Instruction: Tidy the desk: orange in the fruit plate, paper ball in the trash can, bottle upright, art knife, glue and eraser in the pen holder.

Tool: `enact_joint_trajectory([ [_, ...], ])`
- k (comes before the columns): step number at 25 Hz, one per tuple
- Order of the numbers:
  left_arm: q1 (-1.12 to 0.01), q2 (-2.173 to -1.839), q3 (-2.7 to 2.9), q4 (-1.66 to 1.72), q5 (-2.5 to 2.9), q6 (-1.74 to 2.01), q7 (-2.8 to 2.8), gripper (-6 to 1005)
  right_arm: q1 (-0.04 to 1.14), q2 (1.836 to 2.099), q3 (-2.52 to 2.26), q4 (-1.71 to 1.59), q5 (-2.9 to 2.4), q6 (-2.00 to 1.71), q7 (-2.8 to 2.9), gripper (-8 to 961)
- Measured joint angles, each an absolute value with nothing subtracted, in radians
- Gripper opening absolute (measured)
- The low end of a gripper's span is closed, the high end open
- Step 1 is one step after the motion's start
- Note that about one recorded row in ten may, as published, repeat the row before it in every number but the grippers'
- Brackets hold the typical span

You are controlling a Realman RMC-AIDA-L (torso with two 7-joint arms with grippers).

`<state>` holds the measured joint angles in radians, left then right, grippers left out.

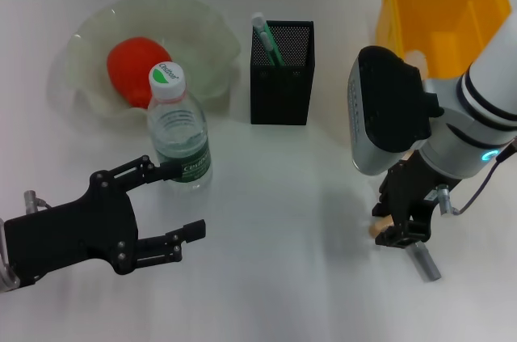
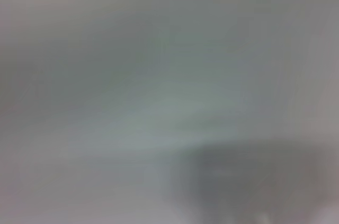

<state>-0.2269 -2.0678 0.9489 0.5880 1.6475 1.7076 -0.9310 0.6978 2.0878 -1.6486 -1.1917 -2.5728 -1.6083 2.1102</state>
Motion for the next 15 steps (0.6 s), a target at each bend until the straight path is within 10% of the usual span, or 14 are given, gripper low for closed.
enact_joint_trajectory([
  [4,-0.227,-2.068,0.949,0.584,1.647,1.708,-0.93,842,0.709,2.088,-1.647,-1.168,-2.571,-1.603,2.11,452],
  [6,-0.227,-2.068,0.949,0.585,1.648,1.708,-0.93,842,0.711,2.088,-1.641,-1.171,-2.568,-1.604,2.109,225],
  [15,-0.226,-2.068,0.947,0.589,1.648,1.713,-0.931,842,0.684,2.088,-1.498,-1.399,-2.498,-1.641,2.233,126],
])
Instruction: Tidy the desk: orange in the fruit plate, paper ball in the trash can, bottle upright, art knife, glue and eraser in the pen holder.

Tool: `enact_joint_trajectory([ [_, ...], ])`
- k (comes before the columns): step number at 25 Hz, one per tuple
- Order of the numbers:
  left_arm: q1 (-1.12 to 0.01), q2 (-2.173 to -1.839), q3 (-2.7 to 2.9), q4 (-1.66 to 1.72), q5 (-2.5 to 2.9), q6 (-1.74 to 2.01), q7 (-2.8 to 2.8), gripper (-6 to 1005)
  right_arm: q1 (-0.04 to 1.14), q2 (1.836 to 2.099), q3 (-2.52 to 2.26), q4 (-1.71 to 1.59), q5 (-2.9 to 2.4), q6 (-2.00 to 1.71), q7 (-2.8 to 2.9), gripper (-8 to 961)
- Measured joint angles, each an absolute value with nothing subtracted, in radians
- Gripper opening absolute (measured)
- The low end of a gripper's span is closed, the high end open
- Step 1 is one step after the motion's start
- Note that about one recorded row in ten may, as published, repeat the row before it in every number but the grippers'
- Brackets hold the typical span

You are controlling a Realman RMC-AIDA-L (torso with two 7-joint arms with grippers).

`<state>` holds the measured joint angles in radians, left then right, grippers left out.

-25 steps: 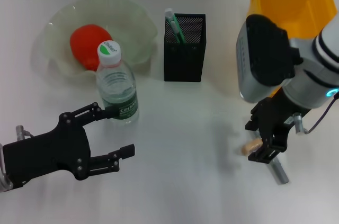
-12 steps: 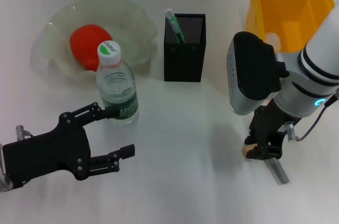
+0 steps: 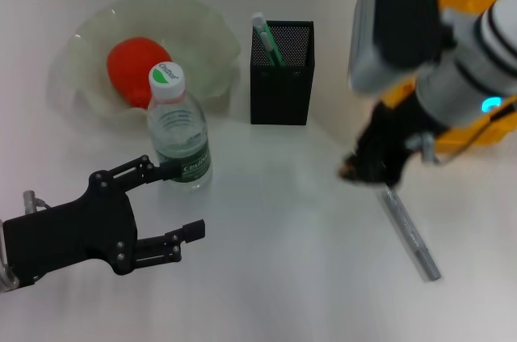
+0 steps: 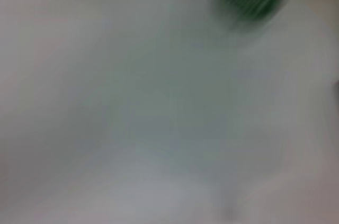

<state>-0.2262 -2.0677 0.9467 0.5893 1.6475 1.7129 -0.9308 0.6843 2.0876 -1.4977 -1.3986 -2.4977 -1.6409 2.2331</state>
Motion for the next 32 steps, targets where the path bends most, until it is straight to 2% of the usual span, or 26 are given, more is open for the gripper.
enact_joint_trajectory([
  [7,-0.228,-2.068,0.945,0.587,1.648,1.709,-0.924,842,0.64,2.085,-1.357,-1.503,-2.445,-1.4,2.327,125],
  [18,-0.237,-2.069,0.946,0.585,1.647,1.707,-0.923,842,0.807,2.081,-1.294,-1.121,-2.377,-1.162,2.236,126],
  [23,-0.239,-2.069,0.948,0.585,1.646,1.712,-0.923,842,0.816,2.08,-1.264,-1.079,-2.311,-1.148,2.178,148],
  [25,-0.239,-2.069,0.949,0.583,1.646,1.712,-0.923,842,0.812,2.08,-1.262,-1.103,-2.322,-1.165,2.204,372],
  [32,-0.24,-2.069,0.949,0.582,1.647,1.711,-0.924,842,0.768,2.081,-1.279,-1.333,-2.476,-1.379,2.491,513],
])
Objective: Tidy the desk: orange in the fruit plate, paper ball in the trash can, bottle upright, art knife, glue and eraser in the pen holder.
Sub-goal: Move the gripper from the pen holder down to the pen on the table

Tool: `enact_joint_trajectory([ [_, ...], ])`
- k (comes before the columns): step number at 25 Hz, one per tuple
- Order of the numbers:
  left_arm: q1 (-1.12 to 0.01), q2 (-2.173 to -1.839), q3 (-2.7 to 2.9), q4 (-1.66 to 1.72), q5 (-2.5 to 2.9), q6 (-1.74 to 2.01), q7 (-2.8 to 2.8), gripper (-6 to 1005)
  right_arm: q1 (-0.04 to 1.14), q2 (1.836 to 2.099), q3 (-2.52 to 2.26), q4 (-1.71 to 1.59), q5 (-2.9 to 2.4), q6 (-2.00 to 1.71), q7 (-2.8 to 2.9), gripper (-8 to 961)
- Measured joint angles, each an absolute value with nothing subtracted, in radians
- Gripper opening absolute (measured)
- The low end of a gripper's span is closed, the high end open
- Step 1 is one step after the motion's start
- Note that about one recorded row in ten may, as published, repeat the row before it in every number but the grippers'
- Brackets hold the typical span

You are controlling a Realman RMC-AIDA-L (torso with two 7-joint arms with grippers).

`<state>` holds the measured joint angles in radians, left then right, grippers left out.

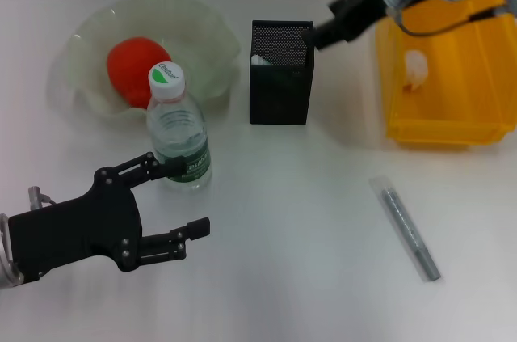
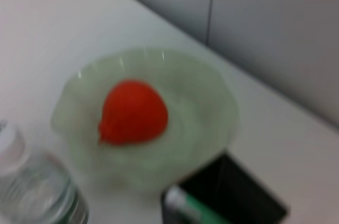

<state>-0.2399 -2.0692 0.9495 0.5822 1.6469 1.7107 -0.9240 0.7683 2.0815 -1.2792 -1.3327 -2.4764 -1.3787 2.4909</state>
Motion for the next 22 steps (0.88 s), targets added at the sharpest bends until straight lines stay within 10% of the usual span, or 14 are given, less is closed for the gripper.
enact_joint_trajectory([
  [11,-0.249,-2.069,0.95,0.583,1.649,1.706,-0.928,842,0.583,2.092,-1.485,-1.592,-2.616,-1.649,2.891,822],
  [22,-0.25,-2.07,0.949,0.583,1.649,1.704,-0.928,842,0.558,2.092,-1.533,-1.483,-2.635,-1.643,2.912,830],
])
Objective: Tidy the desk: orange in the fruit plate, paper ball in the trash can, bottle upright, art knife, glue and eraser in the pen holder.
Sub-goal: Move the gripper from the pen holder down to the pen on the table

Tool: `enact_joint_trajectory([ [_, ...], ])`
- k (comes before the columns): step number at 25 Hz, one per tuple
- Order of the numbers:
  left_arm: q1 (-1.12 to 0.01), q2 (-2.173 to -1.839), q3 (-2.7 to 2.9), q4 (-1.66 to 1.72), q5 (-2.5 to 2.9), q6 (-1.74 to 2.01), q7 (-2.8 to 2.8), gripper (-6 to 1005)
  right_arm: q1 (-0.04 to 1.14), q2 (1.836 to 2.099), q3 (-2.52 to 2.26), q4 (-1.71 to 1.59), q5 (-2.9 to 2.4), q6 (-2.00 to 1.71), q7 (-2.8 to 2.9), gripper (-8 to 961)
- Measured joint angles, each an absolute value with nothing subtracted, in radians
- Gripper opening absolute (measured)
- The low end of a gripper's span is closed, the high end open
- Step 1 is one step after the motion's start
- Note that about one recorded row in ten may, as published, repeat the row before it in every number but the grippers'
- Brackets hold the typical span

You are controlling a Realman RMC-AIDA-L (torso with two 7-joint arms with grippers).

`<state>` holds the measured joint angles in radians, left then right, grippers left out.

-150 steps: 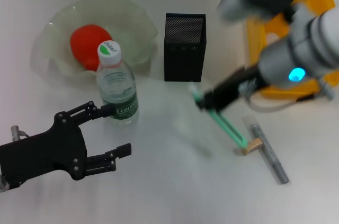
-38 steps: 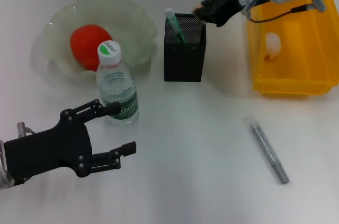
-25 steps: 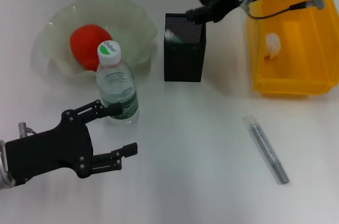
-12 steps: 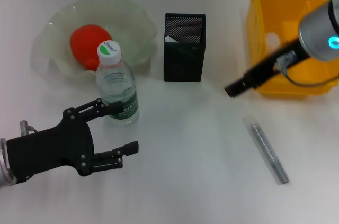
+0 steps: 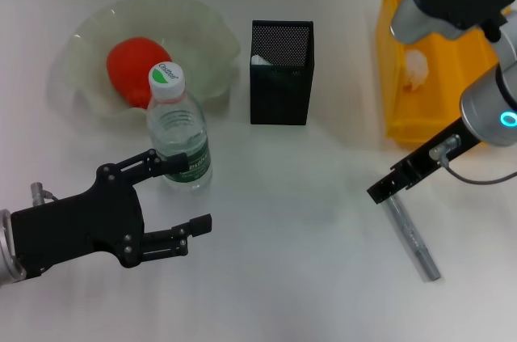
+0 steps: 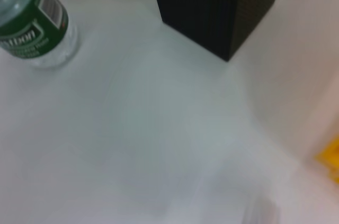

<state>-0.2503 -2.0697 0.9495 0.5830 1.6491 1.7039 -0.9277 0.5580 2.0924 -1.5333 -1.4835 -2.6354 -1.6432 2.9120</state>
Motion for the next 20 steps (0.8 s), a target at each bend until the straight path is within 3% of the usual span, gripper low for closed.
enact_joint_trajectory([
  [12,-0.252,-2.071,0.949,0.583,1.649,1.701,-0.924,842,0.545,2.091,-1.567,-1.368,-2.638,-1.56,2.925,831],
  [20,-0.253,-2.071,0.949,0.583,1.649,1.701,-0.926,842,0.552,2.091,-1.571,-1.33,-2.637,-1.536,2.925,645],
])
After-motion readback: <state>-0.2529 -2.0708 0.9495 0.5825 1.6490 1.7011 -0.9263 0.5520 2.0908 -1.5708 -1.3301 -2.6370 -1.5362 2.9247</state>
